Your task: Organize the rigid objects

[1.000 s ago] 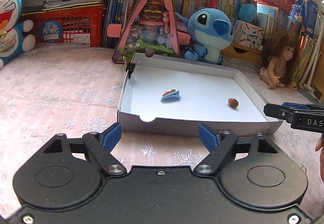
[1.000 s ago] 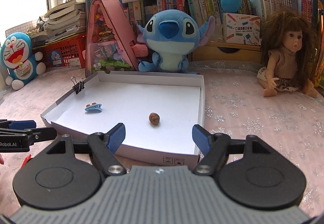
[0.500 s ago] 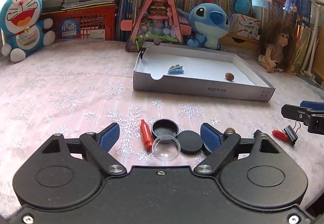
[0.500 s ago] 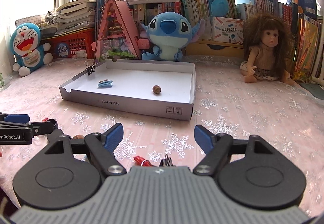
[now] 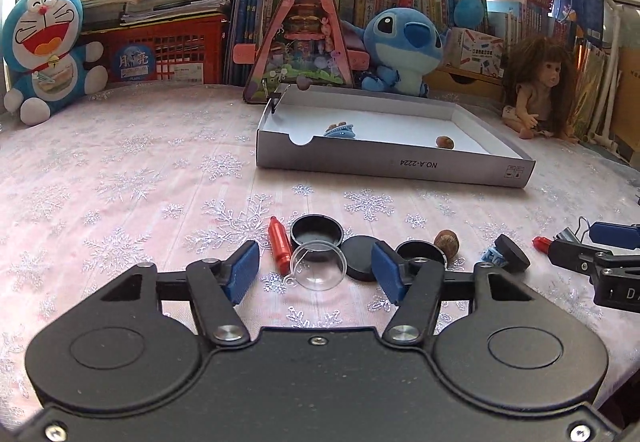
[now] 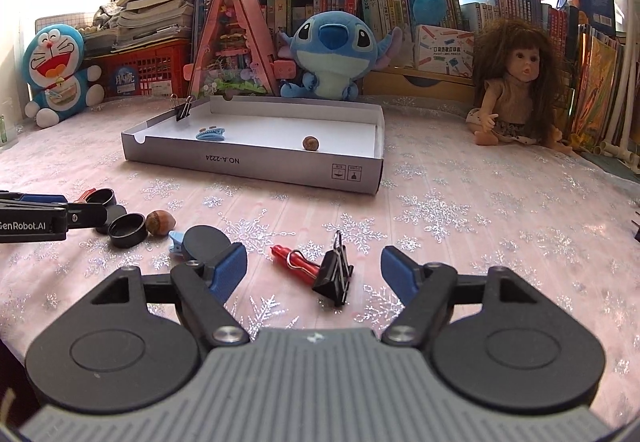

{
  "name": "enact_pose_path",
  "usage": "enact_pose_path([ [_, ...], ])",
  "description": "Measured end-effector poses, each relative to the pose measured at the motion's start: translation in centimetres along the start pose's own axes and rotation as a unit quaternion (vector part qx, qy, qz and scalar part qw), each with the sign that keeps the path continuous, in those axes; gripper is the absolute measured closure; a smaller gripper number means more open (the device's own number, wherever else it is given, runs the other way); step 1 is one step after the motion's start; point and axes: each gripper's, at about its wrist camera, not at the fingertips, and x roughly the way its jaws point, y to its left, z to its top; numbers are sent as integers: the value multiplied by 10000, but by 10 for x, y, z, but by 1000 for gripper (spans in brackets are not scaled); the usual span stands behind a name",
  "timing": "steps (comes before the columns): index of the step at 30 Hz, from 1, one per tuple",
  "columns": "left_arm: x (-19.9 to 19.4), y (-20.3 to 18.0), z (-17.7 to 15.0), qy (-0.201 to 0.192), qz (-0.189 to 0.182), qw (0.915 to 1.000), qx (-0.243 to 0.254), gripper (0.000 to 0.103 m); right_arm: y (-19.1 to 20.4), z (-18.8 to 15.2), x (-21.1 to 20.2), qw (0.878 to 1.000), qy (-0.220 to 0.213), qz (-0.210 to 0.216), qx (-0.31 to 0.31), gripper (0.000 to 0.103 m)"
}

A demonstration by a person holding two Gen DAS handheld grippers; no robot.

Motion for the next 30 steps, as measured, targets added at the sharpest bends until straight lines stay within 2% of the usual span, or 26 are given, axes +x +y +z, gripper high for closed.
enact_pose_path([
  [8, -8, 8, -5, -42, 83, 9999, -140, 62, -5, -2, -8, 9999, -137, -52, 34, 31],
  [12, -12, 11, -5, -118, 79, 9998, -150, 65, -11, -2, -9, 9999, -106, -118, 52, 39],
  [18, -8, 2, -6, -113, 35, 9999, 17, 68, -15, -3, 1, 9998, 94, -31, 197, 58],
  [20, -8, -2, -6, -123, 45, 9999, 95, 75, -15, -3, 4, 9995, 155, 7, 262, 76],
  [22, -9, -2, -6, -68, -20, 10000, 57, 75, -13, -3, 4, 9995, 158, 37, 253, 80],
  [26, -16, -5, -8, -57, -120, 9999, 105, 75, -10, -4, -3, 9998, 90, 113, 131, 81],
  [30, -27, -9, -14, -9, -445, 9987, 244, 75, -7, -4, -13, 9991, 69, 411, 14, 82],
])
